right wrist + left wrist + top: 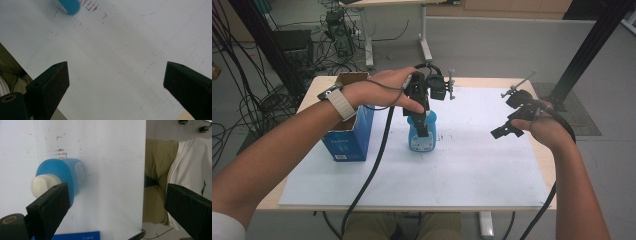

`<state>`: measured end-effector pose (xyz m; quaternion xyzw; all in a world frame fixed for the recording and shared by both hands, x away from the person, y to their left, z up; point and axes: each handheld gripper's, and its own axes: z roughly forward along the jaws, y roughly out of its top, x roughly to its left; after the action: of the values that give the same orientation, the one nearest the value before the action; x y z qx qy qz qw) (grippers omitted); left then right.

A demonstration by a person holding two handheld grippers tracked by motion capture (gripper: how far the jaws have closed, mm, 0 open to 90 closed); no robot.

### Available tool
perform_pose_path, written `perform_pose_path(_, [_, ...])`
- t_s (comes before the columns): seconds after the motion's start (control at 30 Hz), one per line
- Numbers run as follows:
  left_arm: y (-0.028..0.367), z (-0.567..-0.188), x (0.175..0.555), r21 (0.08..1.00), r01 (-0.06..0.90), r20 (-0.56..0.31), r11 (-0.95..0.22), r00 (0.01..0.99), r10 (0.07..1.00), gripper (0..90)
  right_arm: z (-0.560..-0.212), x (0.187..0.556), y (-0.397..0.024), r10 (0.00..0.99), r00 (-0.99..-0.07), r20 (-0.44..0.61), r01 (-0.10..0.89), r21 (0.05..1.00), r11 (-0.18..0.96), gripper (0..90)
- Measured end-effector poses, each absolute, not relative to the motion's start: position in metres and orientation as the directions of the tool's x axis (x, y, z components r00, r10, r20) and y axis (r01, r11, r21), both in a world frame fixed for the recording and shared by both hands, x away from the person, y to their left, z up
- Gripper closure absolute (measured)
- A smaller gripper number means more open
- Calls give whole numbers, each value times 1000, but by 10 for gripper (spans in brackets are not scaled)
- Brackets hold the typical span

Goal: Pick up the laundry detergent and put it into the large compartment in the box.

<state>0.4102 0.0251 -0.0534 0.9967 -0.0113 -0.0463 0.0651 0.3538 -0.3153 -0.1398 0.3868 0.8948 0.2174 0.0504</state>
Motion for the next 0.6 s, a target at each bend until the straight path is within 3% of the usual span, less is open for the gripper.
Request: perform_pose_path(0.6, [25,-56,447,127,-12,-74,-992,997,-22,65,-140,355,-317,717,-692,82,675,424,603,65])
